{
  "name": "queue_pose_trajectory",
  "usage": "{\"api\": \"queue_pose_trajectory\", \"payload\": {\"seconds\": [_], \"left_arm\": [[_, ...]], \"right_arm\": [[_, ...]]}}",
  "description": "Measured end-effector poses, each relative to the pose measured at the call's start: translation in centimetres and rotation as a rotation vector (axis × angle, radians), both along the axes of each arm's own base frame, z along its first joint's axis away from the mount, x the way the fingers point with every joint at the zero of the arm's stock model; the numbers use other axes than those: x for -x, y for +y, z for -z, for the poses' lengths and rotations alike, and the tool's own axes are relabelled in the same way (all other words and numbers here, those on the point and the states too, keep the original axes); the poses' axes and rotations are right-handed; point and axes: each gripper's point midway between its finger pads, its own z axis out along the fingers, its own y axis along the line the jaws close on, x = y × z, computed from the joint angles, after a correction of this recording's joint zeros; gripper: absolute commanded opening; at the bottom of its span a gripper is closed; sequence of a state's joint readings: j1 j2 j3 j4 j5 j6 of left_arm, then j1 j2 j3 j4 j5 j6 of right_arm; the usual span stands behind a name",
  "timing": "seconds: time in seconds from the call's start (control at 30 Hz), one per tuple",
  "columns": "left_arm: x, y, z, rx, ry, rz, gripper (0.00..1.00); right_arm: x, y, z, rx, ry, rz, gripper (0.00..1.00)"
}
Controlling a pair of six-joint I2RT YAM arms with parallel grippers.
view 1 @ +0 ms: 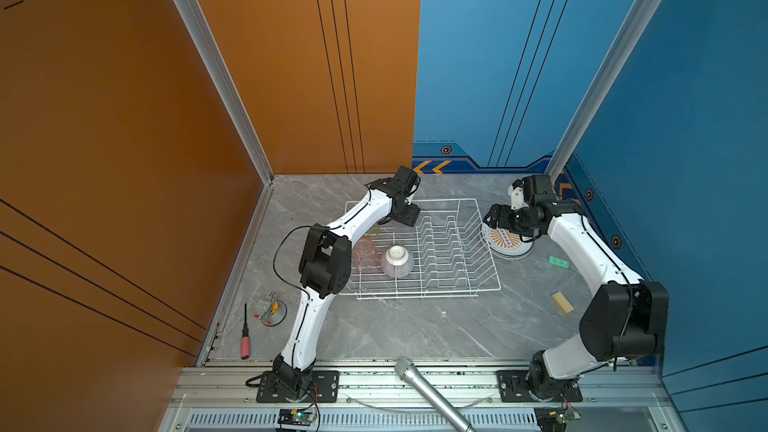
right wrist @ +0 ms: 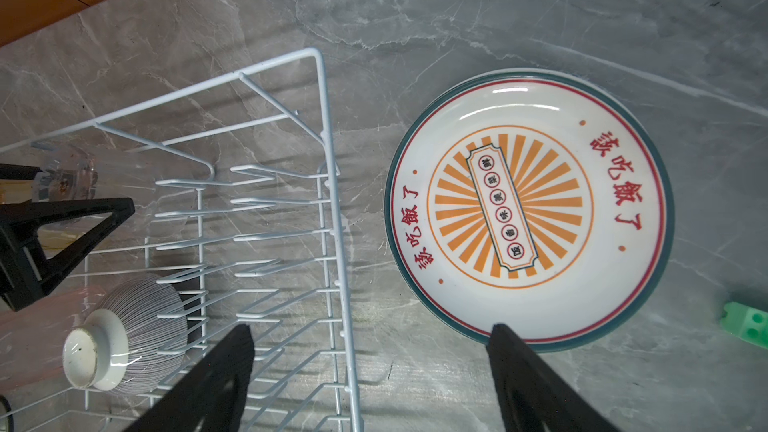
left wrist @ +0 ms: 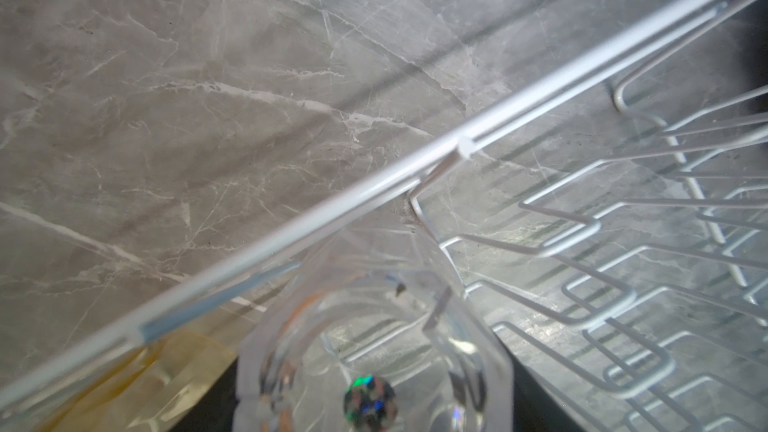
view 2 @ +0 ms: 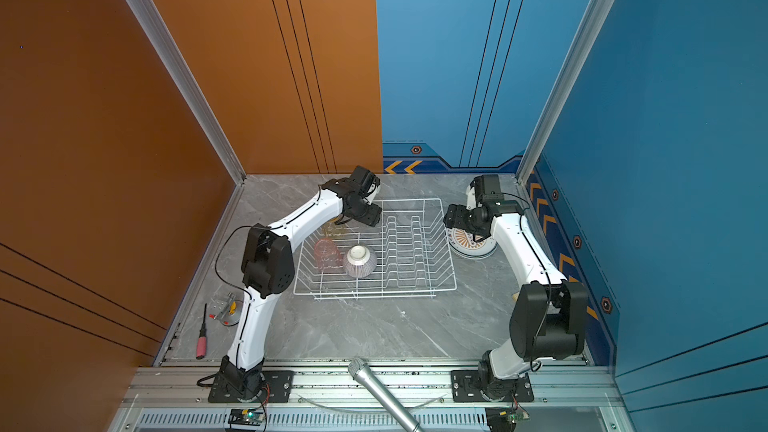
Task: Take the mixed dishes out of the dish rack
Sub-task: 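Close the left gripper on the upside-down clear cup, then lift the clear cup with the left gripper while the right gripper approaches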
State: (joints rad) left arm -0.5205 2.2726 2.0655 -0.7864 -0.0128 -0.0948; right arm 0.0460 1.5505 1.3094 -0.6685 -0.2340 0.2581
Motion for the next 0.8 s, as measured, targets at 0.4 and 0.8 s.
{"api": "queue_pose_trajectory", "payload": {"seconds": [0.4, 0.8], "left_arm": [[0.7, 0.3, -0.7, 0.054, 0.033, 0.013, 0.36], [2.1, 0.2, -7.4, 0.185, -0.025, 0.046, 0.35]], "right_arm": [[-0.6, 3.2, -1.3, -0.201, -0.057, -0.108, 0.81], [0.3, 7.1, -3.2, -0.469, -0.113, -0.234, 0.76]]}}
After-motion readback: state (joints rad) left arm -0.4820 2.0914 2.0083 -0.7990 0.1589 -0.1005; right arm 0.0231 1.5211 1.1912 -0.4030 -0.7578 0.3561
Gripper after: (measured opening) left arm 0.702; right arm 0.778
